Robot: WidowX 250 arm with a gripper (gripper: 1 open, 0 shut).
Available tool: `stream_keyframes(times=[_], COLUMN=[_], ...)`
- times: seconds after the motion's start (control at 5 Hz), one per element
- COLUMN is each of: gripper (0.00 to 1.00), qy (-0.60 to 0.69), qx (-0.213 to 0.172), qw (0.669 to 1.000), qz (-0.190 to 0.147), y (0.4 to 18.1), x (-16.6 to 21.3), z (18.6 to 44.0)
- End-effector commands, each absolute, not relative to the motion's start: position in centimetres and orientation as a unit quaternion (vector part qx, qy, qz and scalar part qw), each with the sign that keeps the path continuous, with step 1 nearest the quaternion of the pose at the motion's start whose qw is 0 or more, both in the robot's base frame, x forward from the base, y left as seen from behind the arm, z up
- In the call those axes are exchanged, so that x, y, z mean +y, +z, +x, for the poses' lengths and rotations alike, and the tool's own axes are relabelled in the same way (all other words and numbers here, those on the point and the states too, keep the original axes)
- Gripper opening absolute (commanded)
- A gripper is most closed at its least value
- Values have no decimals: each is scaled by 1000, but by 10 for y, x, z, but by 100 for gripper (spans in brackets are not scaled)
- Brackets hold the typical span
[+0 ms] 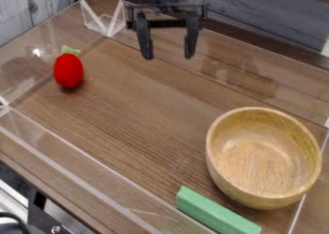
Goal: Move the red object to the left side of the table
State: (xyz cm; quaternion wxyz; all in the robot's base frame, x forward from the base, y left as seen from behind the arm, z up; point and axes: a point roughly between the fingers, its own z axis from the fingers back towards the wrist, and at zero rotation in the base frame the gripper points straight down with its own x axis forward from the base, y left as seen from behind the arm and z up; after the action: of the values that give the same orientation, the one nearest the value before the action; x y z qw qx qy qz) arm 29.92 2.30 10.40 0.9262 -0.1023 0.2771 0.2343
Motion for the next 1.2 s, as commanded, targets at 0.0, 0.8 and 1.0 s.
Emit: stream_keyframes(times=[0.0,0.8,1.0], gripper=[100,100,100], qy=[212,194,155], qx=[212,149,146], qw=[949,963,972], qz=[-101,-110,-104], y=[124,147,140], x=[22,51,59], z=[302,290,292])
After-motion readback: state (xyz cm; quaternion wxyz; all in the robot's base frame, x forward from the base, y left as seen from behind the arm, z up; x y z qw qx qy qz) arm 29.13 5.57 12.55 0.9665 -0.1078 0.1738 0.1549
